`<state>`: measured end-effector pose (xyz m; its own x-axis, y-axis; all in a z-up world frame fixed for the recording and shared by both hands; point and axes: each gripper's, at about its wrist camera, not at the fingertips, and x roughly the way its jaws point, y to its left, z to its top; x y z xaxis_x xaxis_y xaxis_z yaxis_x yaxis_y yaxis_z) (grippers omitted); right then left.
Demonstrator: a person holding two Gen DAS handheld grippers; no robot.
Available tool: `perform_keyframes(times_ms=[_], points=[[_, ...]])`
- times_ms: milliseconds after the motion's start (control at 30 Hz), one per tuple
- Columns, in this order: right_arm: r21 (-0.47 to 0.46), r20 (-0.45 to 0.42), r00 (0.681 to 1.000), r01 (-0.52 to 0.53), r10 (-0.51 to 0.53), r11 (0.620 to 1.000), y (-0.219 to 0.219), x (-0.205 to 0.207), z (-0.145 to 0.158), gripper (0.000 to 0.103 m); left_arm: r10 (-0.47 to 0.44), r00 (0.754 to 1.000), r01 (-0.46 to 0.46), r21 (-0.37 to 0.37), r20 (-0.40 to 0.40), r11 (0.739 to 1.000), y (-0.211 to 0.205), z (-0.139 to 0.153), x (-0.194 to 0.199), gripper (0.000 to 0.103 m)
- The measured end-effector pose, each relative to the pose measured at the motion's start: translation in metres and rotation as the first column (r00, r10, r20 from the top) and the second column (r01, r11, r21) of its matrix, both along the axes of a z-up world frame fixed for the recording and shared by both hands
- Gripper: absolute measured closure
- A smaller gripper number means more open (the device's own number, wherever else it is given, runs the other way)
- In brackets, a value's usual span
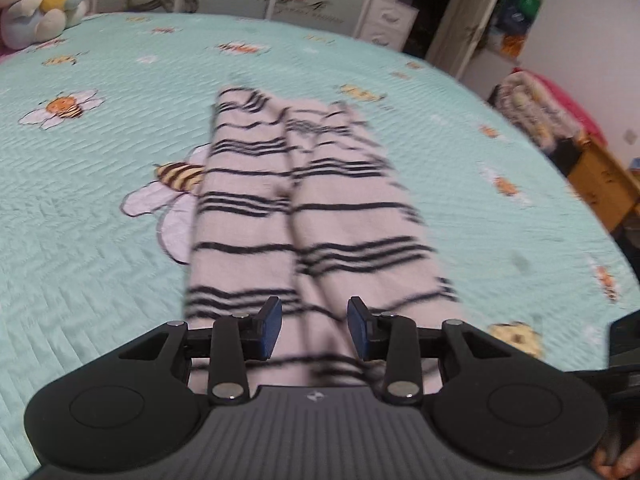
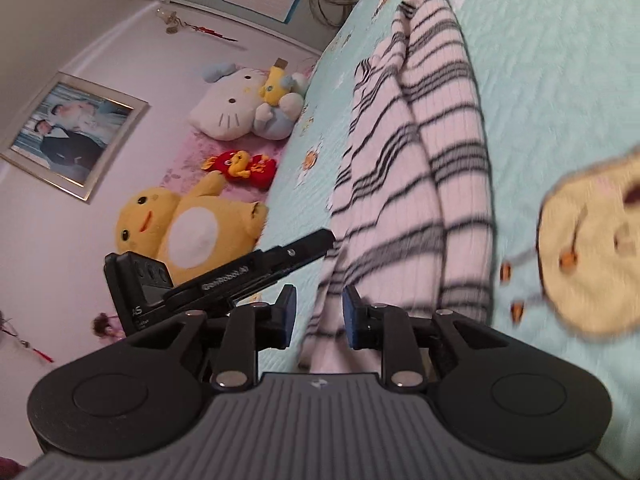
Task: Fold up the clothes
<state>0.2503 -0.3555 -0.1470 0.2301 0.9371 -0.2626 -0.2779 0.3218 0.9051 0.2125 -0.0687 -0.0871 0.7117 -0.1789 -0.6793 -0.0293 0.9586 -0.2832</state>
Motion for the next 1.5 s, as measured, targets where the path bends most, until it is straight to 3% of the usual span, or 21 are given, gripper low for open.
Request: perform_keyframes(times_ms=[100,167,233,367,433,500,567,700,767,833,900,1000,1167,1333,1500], points=[[-0.018,-0.030,1.000,-0.004,0.004,1.000,-0.001,-0.009,-0.011,0.077,-0.058,0.998,0.059,-0.049,0.025,0.997,-0.016,0.006,-0.015,0.062],[-0.039,-0.047,0.999,-0.005,0.004,0.999,0.000,-0.014,-0.021,0.079,-0.073,0.997,0.072,-0.047,-0.025,0.996,-0.025,-0.007,-0.014,0.062],[-0.062,-0.050,0.999,0.009,-0.012,0.998,0.002,-0.017,-0.030,0.100,-0.058,0.993,0.054,-0.039,-0.101,0.998,-0.030,-0.029,-0.008,0.063],[-0.082,-0.067,0.997,0.039,-0.044,0.996,0.001,-0.026,-0.036,0.103,-0.041,0.993,0.039,-0.020,-0.111,0.999,-0.034,-0.029,-0.008,0.063],[-0.090,-0.054,0.998,0.025,-0.030,0.996,0.000,-0.035,-0.032,0.099,-0.022,0.994,0.020,-0.019,-0.109,1.000,-0.034,-0.020,-0.013,0.064],[-0.099,-0.042,0.999,0.012,-0.017,0.995,-0.002,-0.044,-0.028,0.085,-0.007,0.996,0.005,-0.019,-0.093,1.000,-0.031,-0.011,-0.025,0.065],[-0.108,-0.030,1.000,-0.001,-0.003,0.994,-0.003,-0.054,-0.024,0.078,-0.017,0.998,0.014,-0.035,-0.068,0.999,-0.030,-0.004,-0.040,0.065],[-0.102,-0.028,1.000,-0.011,0.008,0.995,-0.006,-0.071,-0.023,0.079,-0.060,0.996,0.055,-0.074,-0.062,0.996,-0.042,-0.006,-0.058,0.062],[-0.092,-0.035,0.999,0.009,-0.012,0.996,-0.005,-0.075,-0.027,0.079,-0.027,0.991,0.018,-0.067,-0.127,0.998,-0.045,-0.024,-0.056,0.062],[-0.116,-0.015,1.000,-0.005,0.004,0.993,-0.003,-0.076,-0.022,0.079,-0.003,0.993,-0.014,-0.132,-0.122,0.991,-0.037,-0.033,-0.059,0.061],[-0.134,0.001,1.000,-0.025,0.026,0.991,-0.001,-0.076,-0.017,0.078,0.007,0.991,-0.031,-0.178,-0.132,0.983,-0.029,-0.032,-0.058,0.061],[-0.086,-0.009,0.999,-0.041,0.040,0.995,-0.008,-0.073,-0.013,0.071,0.019,0.992,-0.043,-0.198,-0.122,0.979,-0.022,-0.022,-0.055,0.062],[0.031,0.020,0.997,0.070,-0.070,0.997,-0.035,-0.042,-0.005,0.067,0.022,0.999,-0.029,-0.192,-0.041,0.981,-0.009,0.002,-0.030,0.062],[0.003,0.067,0.983,0.171,-0.171,0.985,-0.039,0.027,-0.002,0.065,0.067,0.998,-0.065,-0.145,0.008,0.987,0.019,0.018,0.030,0.062],[0.050,0.098,0.968,0.226,-0.230,0.973,-0.025,0.102,0.002,0.065,0.108,0.993,-0.093,-0.229,0.053,0.969,0.054,0.020,0.094,0.064]])
